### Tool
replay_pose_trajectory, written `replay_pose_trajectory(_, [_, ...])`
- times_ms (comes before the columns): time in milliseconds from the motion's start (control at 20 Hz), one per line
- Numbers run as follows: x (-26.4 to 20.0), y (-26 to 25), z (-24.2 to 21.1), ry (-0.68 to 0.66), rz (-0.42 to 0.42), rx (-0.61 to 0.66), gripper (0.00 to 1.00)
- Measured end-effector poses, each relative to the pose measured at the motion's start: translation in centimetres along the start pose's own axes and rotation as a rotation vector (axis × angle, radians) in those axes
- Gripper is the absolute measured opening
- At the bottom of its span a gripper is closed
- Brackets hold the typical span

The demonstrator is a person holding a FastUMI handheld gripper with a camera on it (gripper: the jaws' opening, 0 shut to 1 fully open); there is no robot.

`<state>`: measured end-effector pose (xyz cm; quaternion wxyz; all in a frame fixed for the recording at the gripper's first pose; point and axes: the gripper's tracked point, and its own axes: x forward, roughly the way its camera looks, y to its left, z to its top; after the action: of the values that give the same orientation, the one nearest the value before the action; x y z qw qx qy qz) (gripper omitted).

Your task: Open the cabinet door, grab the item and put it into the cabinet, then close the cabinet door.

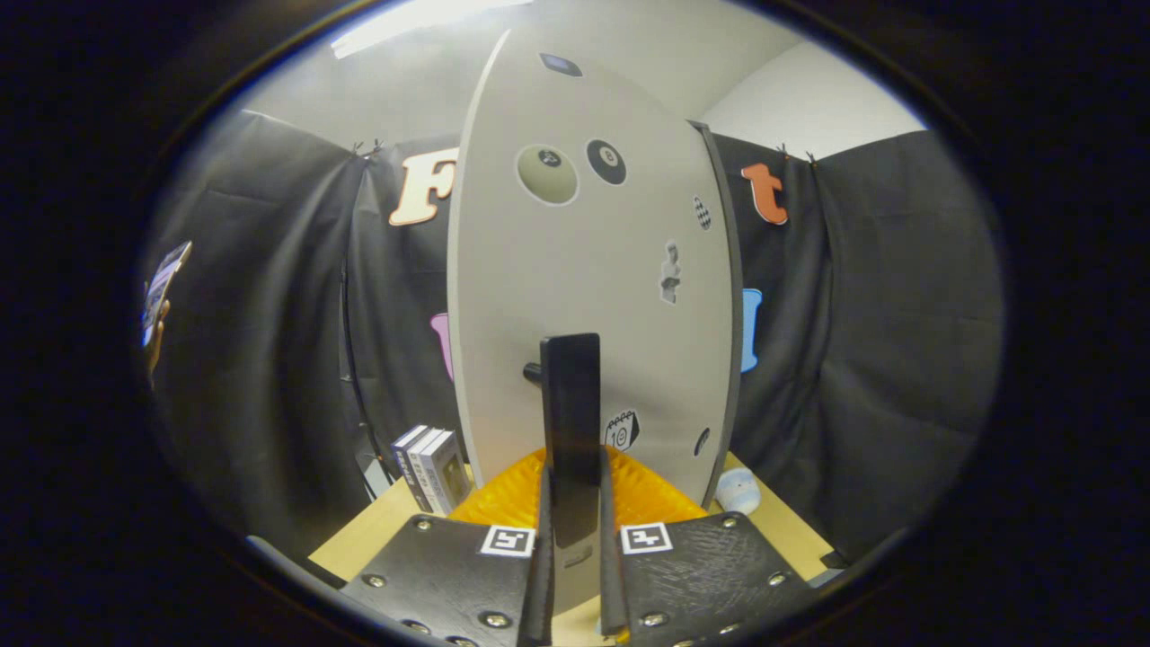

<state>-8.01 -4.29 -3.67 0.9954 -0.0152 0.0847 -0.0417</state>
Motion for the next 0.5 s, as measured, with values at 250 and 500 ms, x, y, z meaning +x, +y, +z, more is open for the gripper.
replay_pose_trajectory(250, [-1.4, -1.6, -0.1, 0.008, -0.018, -0.002, 0.21])
replay_pose_trajectory(500, [-2.9, -3.5, 0.0, 0.011, -0.068, 0.016, 0.21])
